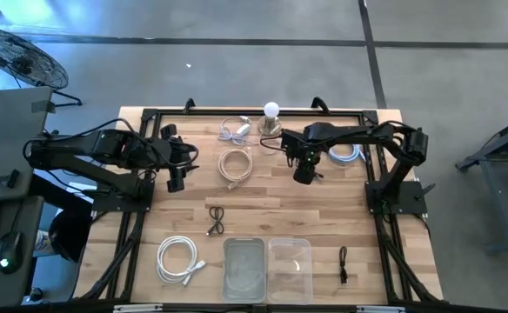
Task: Pick & Place USB Port
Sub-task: Put the black USB cable into the gray bin
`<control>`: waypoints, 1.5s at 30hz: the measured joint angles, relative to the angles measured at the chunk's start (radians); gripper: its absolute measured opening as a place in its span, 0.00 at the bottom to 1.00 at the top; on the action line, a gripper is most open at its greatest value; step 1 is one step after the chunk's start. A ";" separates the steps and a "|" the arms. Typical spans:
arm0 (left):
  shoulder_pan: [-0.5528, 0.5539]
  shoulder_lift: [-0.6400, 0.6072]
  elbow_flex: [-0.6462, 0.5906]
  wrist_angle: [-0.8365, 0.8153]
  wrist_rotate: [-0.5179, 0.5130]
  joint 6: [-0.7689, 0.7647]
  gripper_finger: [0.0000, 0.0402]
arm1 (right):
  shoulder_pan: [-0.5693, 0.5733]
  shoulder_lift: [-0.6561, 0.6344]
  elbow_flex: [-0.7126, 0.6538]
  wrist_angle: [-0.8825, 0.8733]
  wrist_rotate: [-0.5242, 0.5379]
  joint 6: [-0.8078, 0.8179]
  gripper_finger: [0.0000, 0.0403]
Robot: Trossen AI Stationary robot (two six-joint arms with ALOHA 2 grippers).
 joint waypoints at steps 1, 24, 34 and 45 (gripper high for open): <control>0.000 0.000 0.000 0.000 0.000 0.000 0.57 | 0.000 0.000 0.000 0.000 0.000 0.000 0.29; 0.000 0.000 0.000 -0.004 -0.013 0.003 0.57 | -0.004 0.000 -0.203 0.162 -0.033 -0.012 0.29; 0.000 0.000 0.000 -0.003 -0.014 0.003 0.57 | -0.008 -0.005 -0.207 0.214 -0.052 -0.060 0.04; 0.000 0.001 0.000 0.004 -0.030 0.001 0.57 | 0.037 -0.086 -0.216 0.196 0.038 -0.045 0.01</control>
